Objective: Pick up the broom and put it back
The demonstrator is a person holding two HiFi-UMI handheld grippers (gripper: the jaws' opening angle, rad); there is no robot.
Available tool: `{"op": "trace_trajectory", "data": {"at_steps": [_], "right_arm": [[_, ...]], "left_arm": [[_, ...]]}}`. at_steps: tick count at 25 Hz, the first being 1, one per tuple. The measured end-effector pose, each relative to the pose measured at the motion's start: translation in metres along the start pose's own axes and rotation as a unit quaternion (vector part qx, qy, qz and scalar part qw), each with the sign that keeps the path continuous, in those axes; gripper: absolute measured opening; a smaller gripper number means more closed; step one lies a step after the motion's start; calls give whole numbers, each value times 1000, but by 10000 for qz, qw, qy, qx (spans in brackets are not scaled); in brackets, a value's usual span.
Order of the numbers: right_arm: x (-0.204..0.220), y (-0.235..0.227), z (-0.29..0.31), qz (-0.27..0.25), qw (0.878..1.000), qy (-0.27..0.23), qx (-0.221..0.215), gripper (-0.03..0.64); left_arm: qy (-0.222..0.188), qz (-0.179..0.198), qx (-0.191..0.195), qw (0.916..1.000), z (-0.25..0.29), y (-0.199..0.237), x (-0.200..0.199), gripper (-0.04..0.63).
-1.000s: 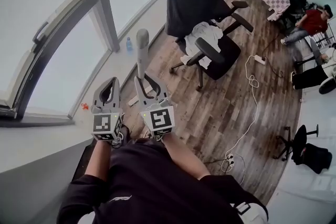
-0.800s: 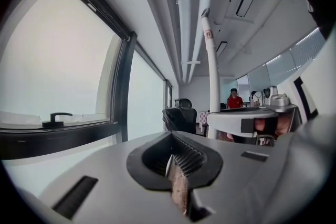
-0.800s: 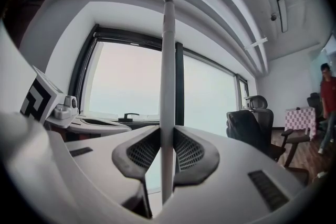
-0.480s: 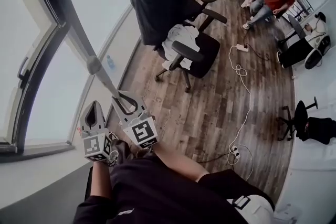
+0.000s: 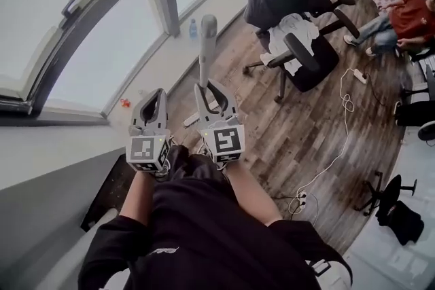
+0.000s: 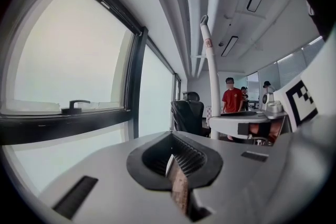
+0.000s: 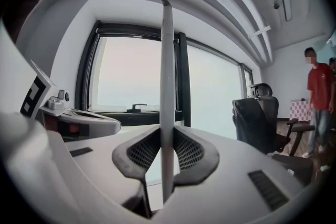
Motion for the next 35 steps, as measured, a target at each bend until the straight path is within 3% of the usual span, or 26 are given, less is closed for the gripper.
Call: {"op": "trace_trajectory", "data": {"at_steps": [12,19,27,35], "right_arm": [[10,31,71,31,9991,406,144,91],[-19,43,104,49,9994,184,286,91],[-25,38,148,180,9987,224,422,91],[0,29,205,178,9983,527,180,91]], "left_arm": [[248,-219,167,9993,1,72,23,0],[80,-174,242,9995,5,122,10,0],[104,-421,72,9990,22,172,8,0],[412,-505,-107,9978,60,193,31,0]]}}
Point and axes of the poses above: the fingertips, and each gripper's own axes: z forward along the fingers, y to its left, x out of its underside, the point moved 1 cm from there along -z, backward along the fingers, and after that the axes turned 14 degrees about y, right-handed, at the moved point
